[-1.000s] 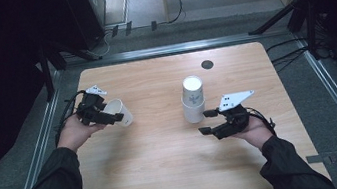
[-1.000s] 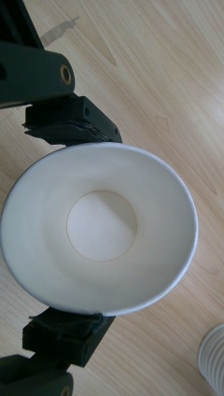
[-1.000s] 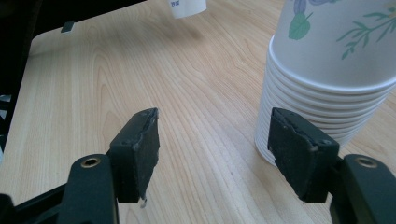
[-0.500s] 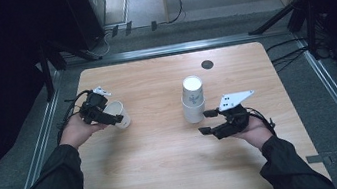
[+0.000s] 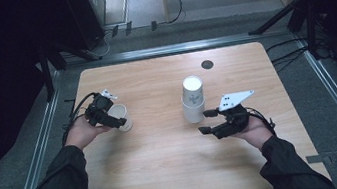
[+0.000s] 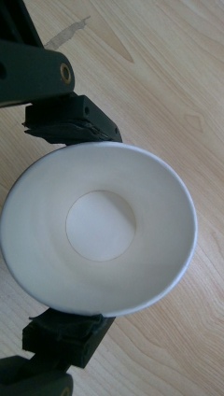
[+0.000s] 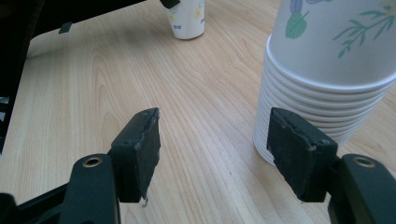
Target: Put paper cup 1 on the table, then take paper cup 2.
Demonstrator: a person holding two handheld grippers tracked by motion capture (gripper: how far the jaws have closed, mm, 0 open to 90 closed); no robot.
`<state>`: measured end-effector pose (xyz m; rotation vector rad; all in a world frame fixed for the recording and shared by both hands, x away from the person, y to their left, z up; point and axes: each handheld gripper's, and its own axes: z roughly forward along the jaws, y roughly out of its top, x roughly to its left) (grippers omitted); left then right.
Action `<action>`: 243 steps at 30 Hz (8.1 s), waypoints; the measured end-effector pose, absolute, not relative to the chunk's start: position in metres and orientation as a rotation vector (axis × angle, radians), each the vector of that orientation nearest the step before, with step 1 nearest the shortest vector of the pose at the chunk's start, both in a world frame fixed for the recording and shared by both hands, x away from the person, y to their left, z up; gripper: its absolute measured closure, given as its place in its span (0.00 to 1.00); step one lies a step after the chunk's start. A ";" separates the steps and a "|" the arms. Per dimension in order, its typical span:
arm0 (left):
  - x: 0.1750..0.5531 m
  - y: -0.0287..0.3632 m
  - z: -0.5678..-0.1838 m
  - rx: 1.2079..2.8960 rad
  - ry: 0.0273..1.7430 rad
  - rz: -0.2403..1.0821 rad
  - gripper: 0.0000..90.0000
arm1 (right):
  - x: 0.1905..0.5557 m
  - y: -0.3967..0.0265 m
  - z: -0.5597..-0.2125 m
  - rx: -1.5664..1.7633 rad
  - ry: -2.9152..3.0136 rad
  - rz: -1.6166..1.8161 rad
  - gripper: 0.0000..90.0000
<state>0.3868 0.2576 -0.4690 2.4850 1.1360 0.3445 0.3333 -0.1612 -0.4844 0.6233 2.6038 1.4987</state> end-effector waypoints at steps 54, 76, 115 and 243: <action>0.381 0.268 -0.448 2.360 1.139 0.215 0.14 | 0.334 -0.164 -0.481 0.640 2.594 1.525 0.39; 0.351 0.241 -0.409 2.204 0.999 0.181 0.16 | 0.337 -0.172 -0.473 0.660 2.616 1.498 0.40; 0.295 0.212 -0.433 2.082 0.845 0.086 0.16 | 0.358 -0.194 -0.450 0.719 2.606 1.470 0.37; 0.283 0.199 -0.459 2.140 0.748 -0.016 0.17 | 0.434 -0.088 -0.318 0.282 2.965 0.814 0.39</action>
